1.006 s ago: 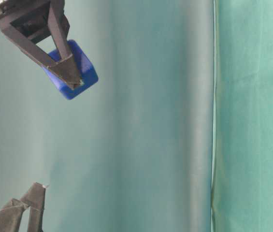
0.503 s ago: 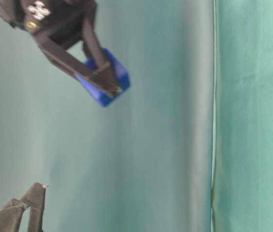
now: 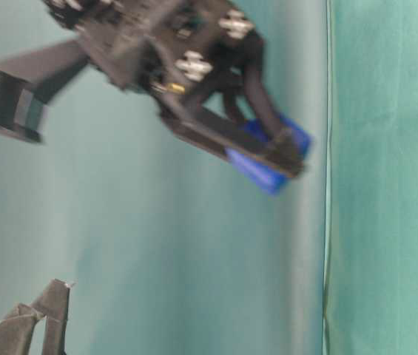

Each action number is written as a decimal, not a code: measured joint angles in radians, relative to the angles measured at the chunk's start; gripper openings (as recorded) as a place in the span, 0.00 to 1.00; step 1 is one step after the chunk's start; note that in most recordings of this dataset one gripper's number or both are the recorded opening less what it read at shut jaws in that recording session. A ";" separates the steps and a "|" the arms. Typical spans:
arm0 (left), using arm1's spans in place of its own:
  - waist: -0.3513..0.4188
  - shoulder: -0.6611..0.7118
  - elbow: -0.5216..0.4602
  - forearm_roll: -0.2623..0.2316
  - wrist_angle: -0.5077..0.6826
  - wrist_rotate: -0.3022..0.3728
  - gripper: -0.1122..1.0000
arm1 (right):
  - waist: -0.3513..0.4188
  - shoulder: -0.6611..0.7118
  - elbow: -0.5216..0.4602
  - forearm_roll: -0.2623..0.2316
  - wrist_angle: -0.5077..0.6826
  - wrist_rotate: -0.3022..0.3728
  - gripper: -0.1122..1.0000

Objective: Handover the blue block to the right arm after grasping it with the left arm, then place it in the designated position.
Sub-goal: 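Carry the cube with the right gripper and lower it toward the table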

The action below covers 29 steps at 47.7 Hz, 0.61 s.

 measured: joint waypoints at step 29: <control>0.000 0.000 0.000 0.000 0.000 0.000 1.00 | -0.011 0.256 -0.032 0.005 -0.163 0.058 0.64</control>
